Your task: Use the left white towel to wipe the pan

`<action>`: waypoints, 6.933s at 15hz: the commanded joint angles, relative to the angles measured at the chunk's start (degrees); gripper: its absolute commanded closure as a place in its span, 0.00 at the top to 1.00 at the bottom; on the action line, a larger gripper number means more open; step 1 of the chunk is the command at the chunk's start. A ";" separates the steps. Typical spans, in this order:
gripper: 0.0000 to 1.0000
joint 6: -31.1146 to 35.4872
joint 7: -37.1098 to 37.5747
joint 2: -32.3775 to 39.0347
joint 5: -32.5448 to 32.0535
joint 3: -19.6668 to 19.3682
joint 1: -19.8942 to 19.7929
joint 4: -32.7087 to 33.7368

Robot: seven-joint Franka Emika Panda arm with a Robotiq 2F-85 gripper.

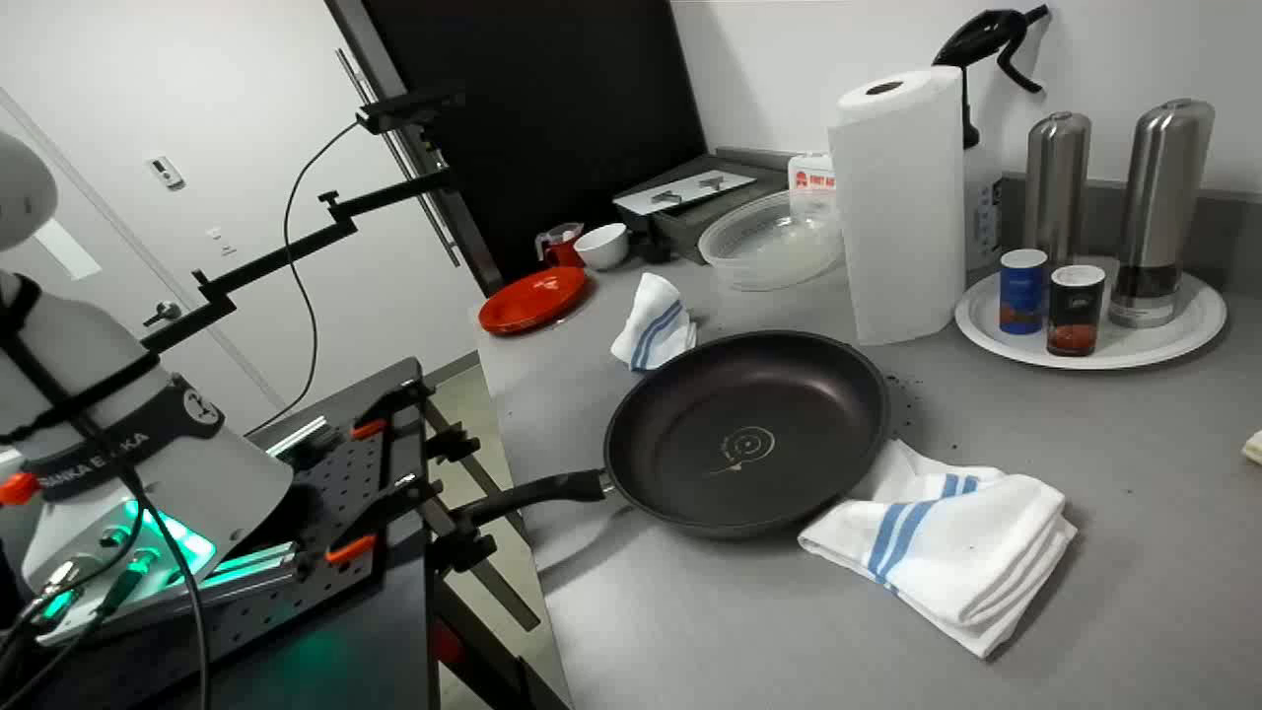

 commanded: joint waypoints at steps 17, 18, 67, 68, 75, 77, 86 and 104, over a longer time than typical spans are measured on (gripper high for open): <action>1.00 0.99 1.66 3.85 3.32 -0.44 -0.02 -0.44; 1.00 1.18 2.29 4.59 4.83 -0.50 0.02 -0.82; 1.00 59.70 17.88 60.29 19.00 20.20 13.33 6.33; 1.00 59.94 18.02 61.42 18.70 20.07 13.71 7.34; 1.00 59.53 18.34 67.06 17.73 20.20 14.21 12.86; 1.00 59.43 18.22 68.34 17.82 20.42 14.13 14.30; 1.00 59.64 18.73 73.63 17.78 20.47 14.88 17.89; 1.00 59.81 21.52 79.30 18.45 22.13 16.99 22.69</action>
